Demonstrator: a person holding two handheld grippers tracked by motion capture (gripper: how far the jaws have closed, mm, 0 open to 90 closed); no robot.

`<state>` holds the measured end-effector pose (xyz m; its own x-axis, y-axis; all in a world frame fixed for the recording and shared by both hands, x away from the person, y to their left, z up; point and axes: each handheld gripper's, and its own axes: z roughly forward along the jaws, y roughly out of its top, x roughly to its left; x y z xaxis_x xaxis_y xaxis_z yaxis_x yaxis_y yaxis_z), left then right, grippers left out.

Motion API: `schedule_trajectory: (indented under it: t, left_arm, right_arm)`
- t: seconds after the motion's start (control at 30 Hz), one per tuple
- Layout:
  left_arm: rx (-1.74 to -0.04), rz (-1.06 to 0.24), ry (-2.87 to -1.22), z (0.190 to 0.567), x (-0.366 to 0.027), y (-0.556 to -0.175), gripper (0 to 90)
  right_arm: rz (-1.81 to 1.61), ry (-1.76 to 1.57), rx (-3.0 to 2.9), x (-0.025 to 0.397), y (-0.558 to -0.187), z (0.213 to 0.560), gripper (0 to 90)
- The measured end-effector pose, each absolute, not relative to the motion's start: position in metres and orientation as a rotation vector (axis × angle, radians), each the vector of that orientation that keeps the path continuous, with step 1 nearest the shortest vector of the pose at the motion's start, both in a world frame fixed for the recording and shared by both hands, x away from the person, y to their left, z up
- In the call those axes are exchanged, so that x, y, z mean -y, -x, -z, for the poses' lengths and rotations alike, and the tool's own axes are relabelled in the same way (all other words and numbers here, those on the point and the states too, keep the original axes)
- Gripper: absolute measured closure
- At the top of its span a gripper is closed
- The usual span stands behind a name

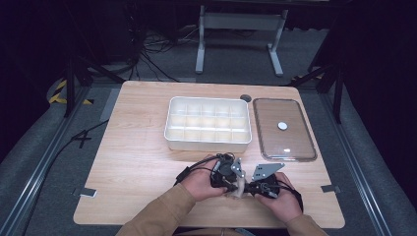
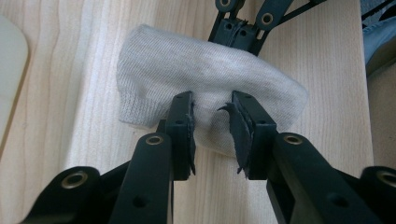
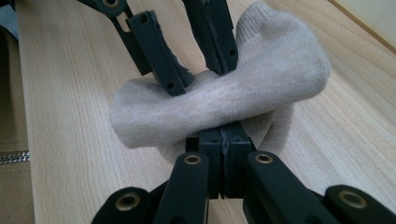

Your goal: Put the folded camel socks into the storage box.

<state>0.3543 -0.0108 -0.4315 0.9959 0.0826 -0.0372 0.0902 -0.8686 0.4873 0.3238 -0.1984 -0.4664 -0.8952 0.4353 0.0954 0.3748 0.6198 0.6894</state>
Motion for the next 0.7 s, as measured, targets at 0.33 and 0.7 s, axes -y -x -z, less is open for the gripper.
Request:
schedule_trajectory:
  t: [0.33,0.7]
  left_arm:
    - [-0.130,0.043,-2.648,0.4342,0.0156,-0.3550,69.7]
    - [-0.132,0.065,-2.672,0.4356,0.0192,-0.3574,70.2]
  right_arm:
    - [-1.165,-0.697,-2.750,0.2026,-0.3215,0.4698,89.2]
    - [-1.139,-0.710,-2.746,0.2047,-0.3189,0.4701,86.9]
